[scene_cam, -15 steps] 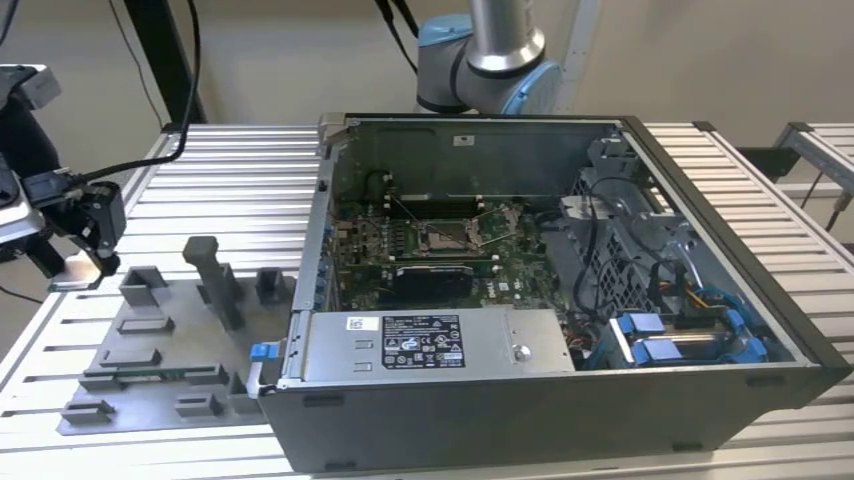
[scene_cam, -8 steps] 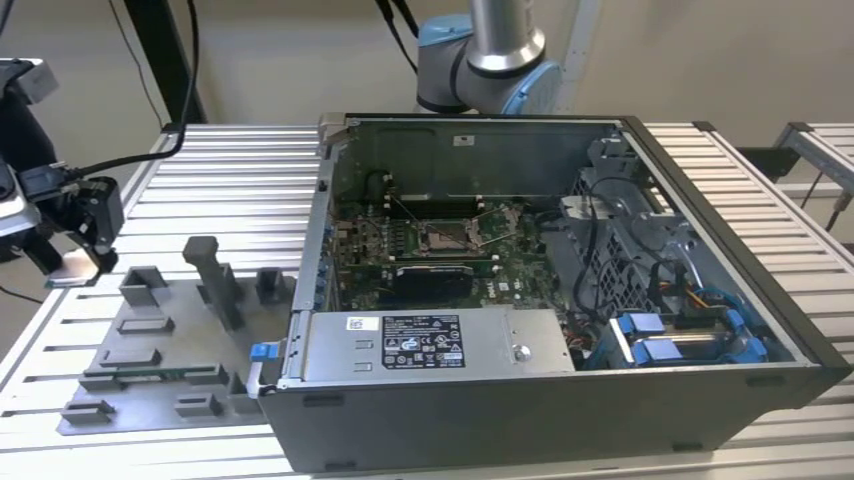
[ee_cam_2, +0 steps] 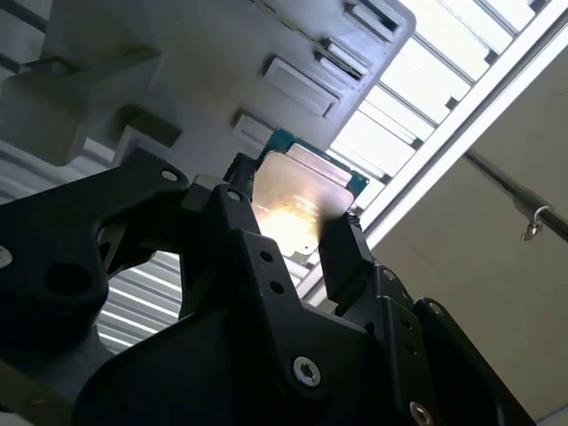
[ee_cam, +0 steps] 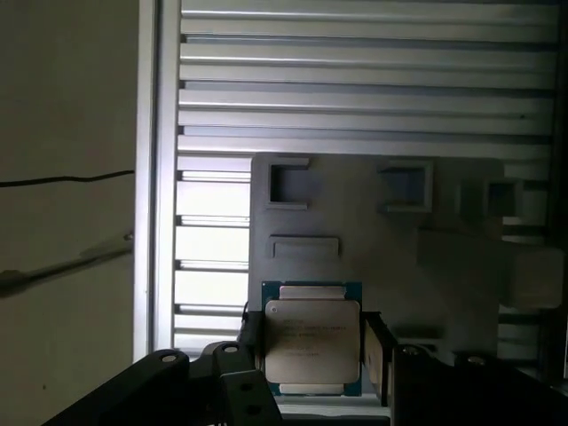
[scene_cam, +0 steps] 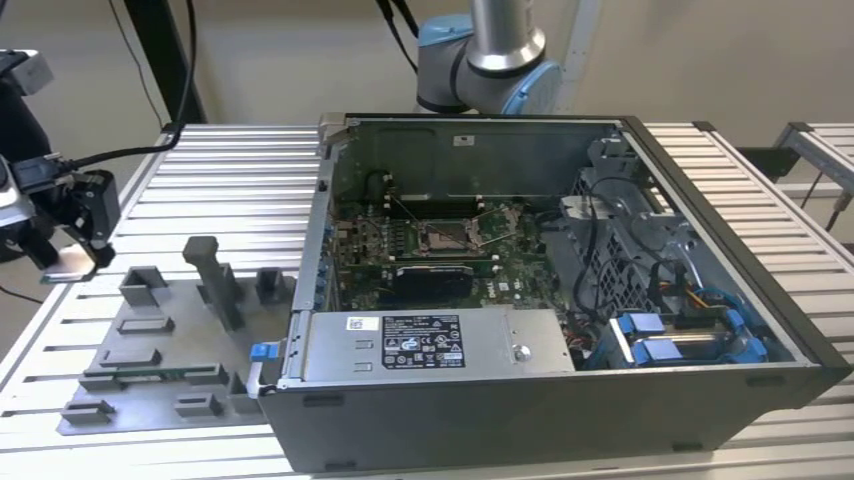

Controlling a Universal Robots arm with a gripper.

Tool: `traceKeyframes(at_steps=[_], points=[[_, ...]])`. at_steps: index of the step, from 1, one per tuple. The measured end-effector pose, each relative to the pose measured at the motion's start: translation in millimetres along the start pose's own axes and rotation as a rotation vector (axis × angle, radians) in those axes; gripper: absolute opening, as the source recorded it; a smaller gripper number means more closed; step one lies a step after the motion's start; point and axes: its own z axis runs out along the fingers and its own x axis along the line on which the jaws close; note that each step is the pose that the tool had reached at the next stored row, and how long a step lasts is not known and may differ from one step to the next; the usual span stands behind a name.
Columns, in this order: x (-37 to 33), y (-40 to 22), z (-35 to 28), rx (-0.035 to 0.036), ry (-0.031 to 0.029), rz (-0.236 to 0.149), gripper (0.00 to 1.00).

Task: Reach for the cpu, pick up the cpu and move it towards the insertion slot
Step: 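Pick up the cpu and move it towards the insertion slot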

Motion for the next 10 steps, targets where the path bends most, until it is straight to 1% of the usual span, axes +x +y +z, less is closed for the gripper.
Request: traceKeyframes(at_steps=[10], points=[[0.0,0.3,-7.6,0.0000,0.0000,0.000,0.00]])
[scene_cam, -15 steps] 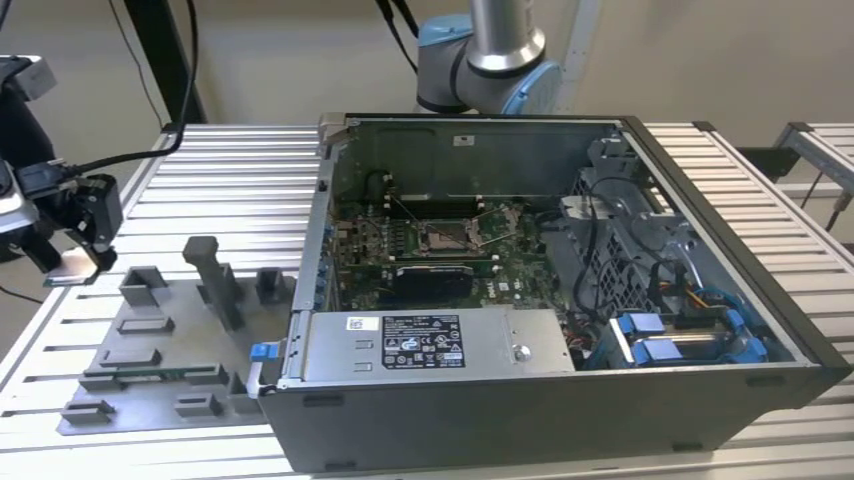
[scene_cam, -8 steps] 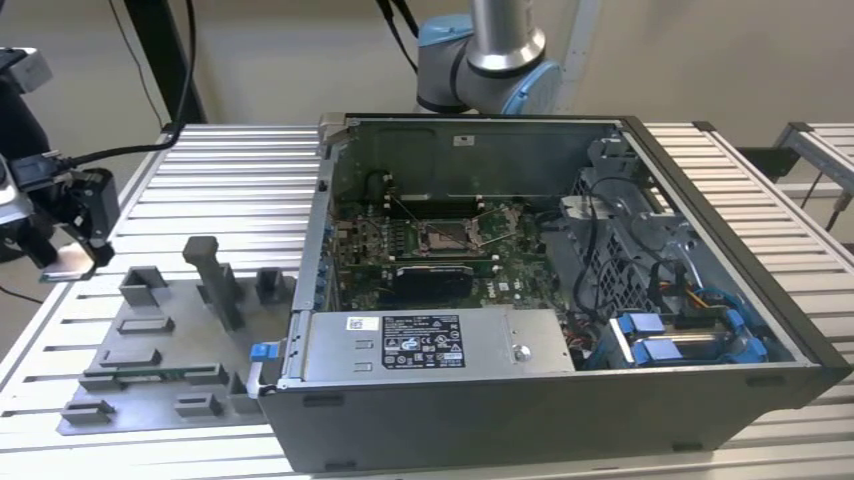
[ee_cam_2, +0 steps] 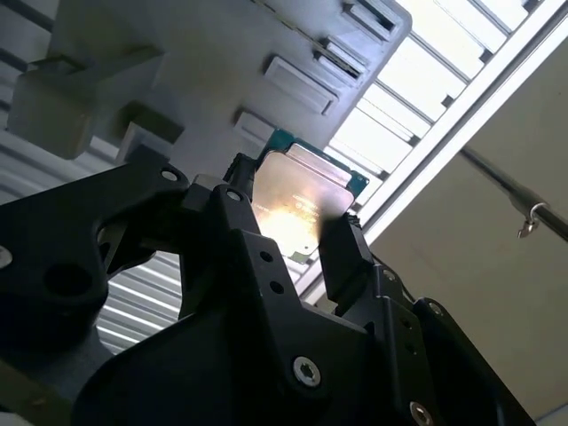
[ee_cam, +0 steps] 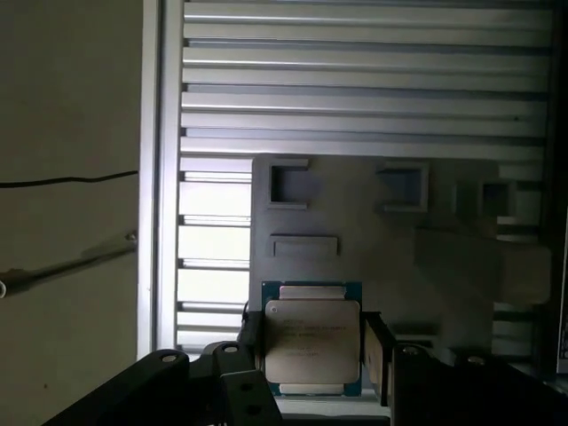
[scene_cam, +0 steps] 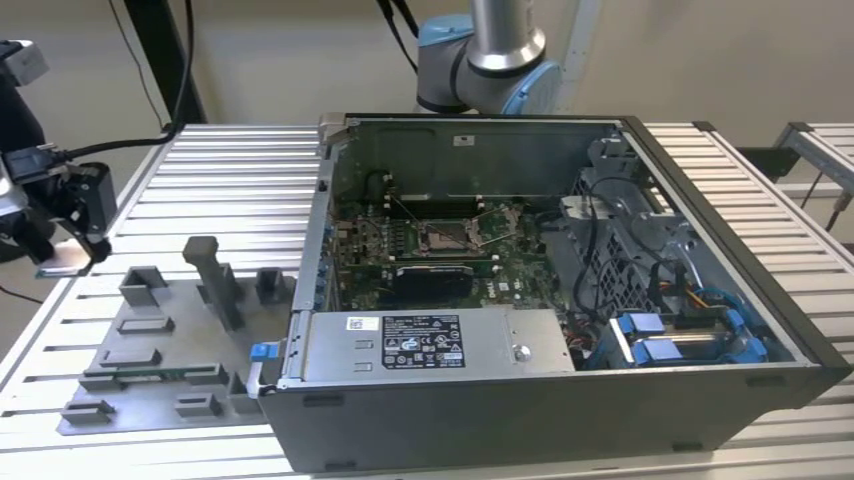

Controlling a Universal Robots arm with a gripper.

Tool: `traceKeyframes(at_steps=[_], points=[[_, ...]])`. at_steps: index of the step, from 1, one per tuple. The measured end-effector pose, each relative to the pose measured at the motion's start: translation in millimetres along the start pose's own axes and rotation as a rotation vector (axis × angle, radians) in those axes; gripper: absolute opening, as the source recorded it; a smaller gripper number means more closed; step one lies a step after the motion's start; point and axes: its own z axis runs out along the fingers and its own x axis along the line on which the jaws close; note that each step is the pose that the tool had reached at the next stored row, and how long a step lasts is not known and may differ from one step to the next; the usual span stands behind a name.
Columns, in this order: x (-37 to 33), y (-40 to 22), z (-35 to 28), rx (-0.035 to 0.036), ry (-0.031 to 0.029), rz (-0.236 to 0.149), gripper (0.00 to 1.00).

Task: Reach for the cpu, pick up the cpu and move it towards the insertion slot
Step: 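Pick up the cpu and move it towards the insertion slot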

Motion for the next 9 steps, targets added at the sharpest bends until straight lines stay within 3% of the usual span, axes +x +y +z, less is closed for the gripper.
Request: traceKeyframes(at_steps=[9], points=[[0.0,0.3,-6.7,0.0000,0.0000,0.000,0.00]])
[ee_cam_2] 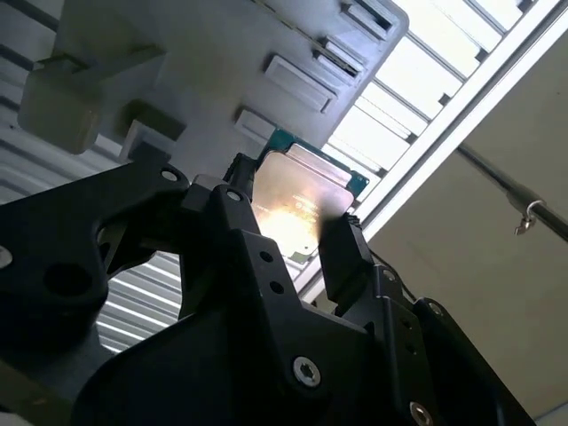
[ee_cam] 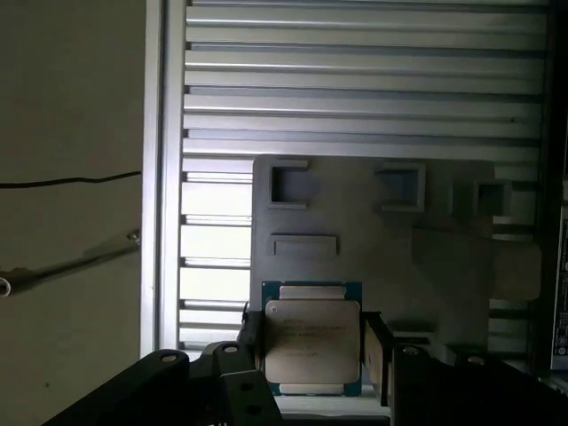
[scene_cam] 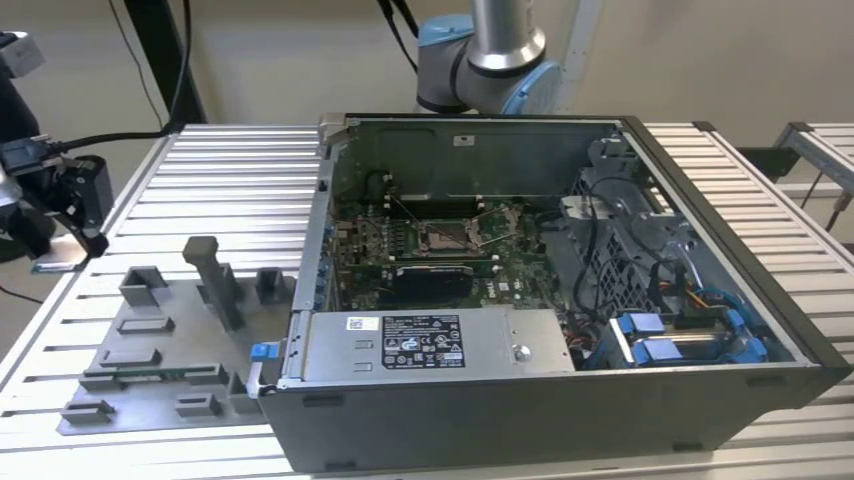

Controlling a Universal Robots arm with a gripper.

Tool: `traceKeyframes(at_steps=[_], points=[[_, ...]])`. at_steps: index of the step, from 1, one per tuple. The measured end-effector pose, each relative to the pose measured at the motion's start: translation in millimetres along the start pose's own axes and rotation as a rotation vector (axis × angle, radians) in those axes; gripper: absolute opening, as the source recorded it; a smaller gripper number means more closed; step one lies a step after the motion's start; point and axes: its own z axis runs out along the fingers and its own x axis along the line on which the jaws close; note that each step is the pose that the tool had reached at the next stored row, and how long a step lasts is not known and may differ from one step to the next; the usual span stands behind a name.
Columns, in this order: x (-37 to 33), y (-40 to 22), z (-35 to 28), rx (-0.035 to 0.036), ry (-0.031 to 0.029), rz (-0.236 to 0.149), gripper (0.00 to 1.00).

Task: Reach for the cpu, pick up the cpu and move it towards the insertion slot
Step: 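Pick up the cpu and move it towards the insertion slot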

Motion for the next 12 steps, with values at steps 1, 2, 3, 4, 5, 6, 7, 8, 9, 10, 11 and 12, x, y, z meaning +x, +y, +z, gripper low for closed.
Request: traceKeyframes(at_steps=[1,2,3,4,5,6,7,8,9,10,11,12], points=[[0.0,0.0,-0.8,0.0000,0.0001,0.000,0.00],[0.0,0.1,-1.6,0.0000,0.0000,0.000,0.00],[0.0,0.1,-2.2,0.0000,0.0000,0.000,0.00],[0.0,0.1,-2.9,0.0000,0.0000,0.000,0.00],[0.0,0.2,-3.7,0.0000,0.0000,0.000,0.00],[0.0,0.2,-4.5,0.0000,0.0000,0.000,0.00],[0.0,0.2,-5.4,0.0000,0.0001,0.000,0.00],[0.0,0.2,-6.2,0.0000,0.0001,0.000,0.00],[0.0,0.3,-6.9,-0.0001,0.0000,0.000,0.00],[0.0,0.3,-7.8,0.0000,-0.0001,0.000,0.00],[0.0,0.3,-8.6,0.0000,0.0001,0.000,0.00],[0.0,0.4,-9.4,0.0000,0.0001,0.000,0.00]])
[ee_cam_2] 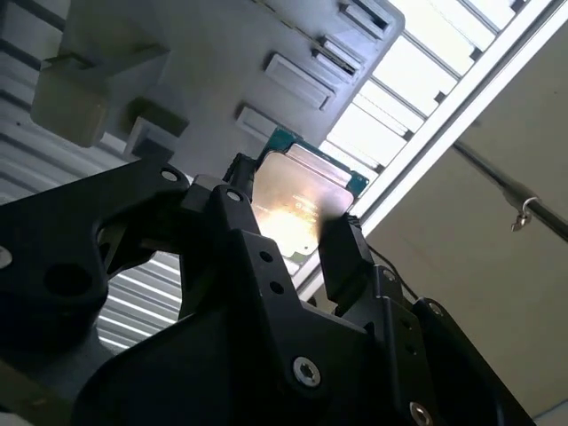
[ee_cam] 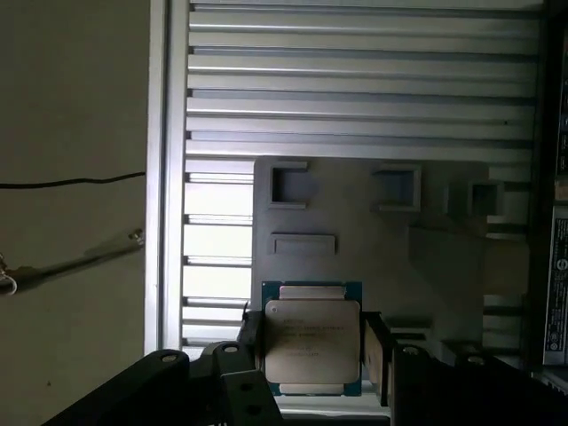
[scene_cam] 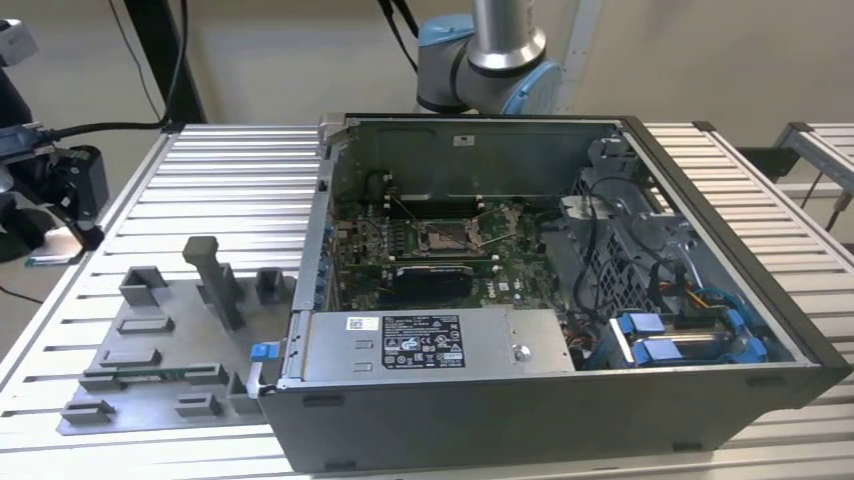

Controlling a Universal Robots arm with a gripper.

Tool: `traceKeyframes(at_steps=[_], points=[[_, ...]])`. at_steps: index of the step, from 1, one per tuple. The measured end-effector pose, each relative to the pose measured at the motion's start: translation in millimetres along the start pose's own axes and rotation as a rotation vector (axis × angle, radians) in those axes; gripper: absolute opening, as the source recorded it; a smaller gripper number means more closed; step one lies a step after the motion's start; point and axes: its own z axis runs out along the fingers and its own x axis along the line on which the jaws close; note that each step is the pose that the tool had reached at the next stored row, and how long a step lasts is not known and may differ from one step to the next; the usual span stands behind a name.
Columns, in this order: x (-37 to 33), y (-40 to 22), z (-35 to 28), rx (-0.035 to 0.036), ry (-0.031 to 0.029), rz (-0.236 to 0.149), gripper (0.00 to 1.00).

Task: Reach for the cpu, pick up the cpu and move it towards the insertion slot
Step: 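Pick up the cpu and move it towards the insertion slot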

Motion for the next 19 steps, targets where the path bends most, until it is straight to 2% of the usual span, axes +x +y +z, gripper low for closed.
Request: traceKeyframes(at_steps=[9,19], points=[[0.0,0.3,-7.3,-0.0001,-0.0001,0.000,0.00],[0.0,1.0,-27.0,-0.0001,-0.0022,0.000,0.00]])
